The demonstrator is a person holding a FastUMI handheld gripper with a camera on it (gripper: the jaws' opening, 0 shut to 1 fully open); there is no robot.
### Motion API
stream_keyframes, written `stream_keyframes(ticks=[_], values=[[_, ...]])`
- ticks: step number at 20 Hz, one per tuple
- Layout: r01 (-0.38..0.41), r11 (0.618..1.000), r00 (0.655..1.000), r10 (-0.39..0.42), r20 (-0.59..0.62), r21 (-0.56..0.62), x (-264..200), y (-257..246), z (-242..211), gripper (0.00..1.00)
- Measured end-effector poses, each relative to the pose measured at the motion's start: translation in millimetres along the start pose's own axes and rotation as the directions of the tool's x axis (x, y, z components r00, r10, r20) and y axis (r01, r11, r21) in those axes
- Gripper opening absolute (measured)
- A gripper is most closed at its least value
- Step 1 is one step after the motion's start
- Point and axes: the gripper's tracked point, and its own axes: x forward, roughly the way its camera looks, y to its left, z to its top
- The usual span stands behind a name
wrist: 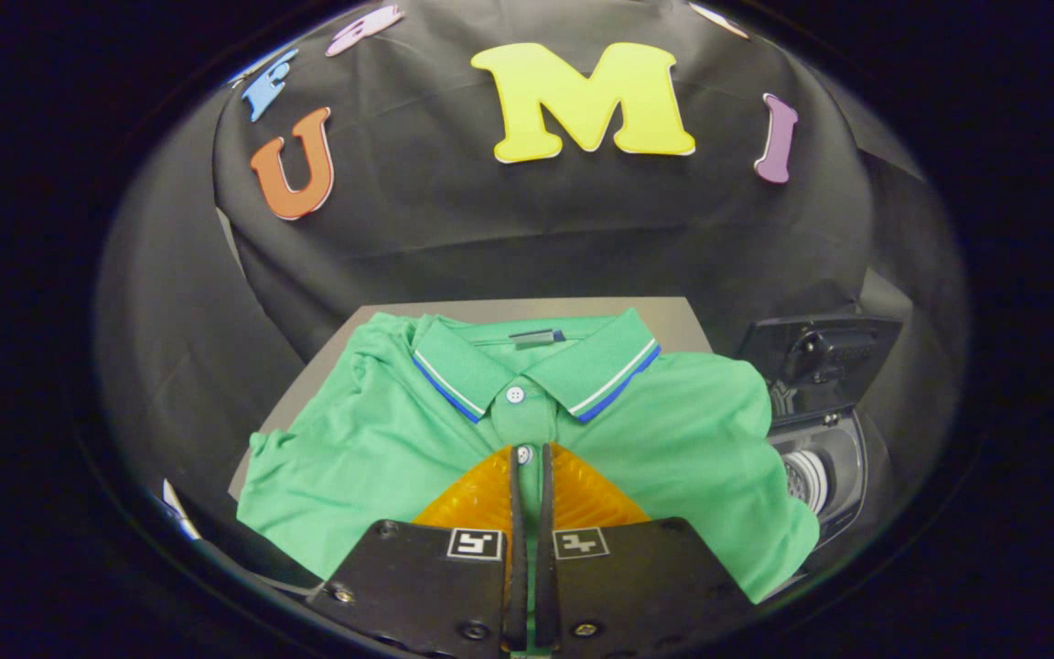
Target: Put the clothes into the washing machine and then close the washing machine lid.
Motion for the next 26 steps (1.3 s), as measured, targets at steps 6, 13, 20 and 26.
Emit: stream_keyframes(ticks=[6, 13, 20, 26], values=[[-0.072, 0.997, 0.993, 0.07, 0.092, 0.017, -55.1, 1.8, 0.3, 0.07], [-0.119, 0.993, 0.963, 0.114, 0.243, 0.008, -158.6, -16.8, 10.2, 0.07], [-0.079, 0.997, 0.908, 0.079, 0.411, -0.018, -281.2, -59.5, 23.5, 0.07], [-0.007, 1.0, 0.863, 0.002, 0.505, 0.008, -354.4, -122.4, 45.4, 0.07]])
